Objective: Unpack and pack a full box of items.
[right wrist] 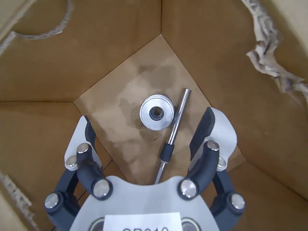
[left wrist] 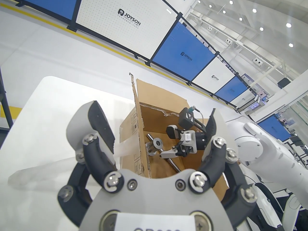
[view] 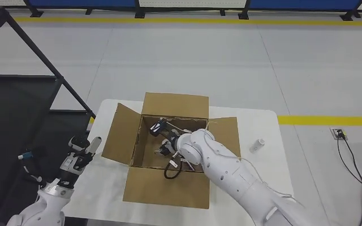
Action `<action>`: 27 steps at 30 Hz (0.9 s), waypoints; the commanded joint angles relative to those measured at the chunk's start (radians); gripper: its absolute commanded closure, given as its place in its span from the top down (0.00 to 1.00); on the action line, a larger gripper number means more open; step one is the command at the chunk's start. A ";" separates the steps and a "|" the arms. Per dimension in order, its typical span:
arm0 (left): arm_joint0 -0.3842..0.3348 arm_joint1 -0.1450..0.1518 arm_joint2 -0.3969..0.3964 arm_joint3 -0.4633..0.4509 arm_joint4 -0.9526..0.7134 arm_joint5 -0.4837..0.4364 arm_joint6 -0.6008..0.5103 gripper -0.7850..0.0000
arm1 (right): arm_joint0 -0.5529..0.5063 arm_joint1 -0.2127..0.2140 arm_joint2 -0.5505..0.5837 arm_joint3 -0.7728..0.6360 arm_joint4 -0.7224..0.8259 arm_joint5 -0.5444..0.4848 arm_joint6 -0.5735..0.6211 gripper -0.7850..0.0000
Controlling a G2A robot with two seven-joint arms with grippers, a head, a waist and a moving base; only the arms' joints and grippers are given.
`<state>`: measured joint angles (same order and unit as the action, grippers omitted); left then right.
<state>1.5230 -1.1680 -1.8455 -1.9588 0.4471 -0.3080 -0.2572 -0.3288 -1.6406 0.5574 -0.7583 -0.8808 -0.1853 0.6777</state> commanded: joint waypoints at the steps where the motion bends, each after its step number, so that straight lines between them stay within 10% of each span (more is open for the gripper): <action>1: 0.000 0.000 0.000 0.000 0.000 0.000 0.000 1.00 | 0.019 -0.027 -0.018 0.074 0.010 0.002 -0.019 1.00; 7: 0.000 0.000 0.000 0.000 0.000 0.000 0.000 1.00 | 0.060 -0.094 -0.048 0.227 0.027 0.012 -0.060 0.92; 9: 0.000 0.000 0.000 0.000 0.000 0.000 0.000 1.00 | 0.069 -0.111 -0.054 0.266 0.025 0.014 -0.074 0.49; 10: 0.000 0.000 0.000 0.000 0.000 0.000 0.000 1.00 | 0.072 -0.119 -0.058 0.284 0.023 0.017 -0.078 0.44; 18: 0.000 0.000 0.000 0.000 0.000 0.000 0.000 1.00 | 0.092 -0.172 -0.072 0.385 0.007 0.037 -0.111 0.29; 22: 0.000 0.000 0.000 0.000 0.000 0.000 0.000 1.00 | 0.110 -0.186 -0.066 0.410 0.008 0.018 -0.136 0.00; 27: 0.000 0.000 0.000 0.000 0.000 0.000 0.000 1.00 | 0.138 -0.185 -0.043 0.408 0.017 -0.041 -0.167 0.00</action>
<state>1.5230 -1.1680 -1.8455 -1.9588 0.4471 -0.3080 -0.2572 -0.1960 -1.8277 0.5094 -0.3471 -0.8643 -0.2133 0.5145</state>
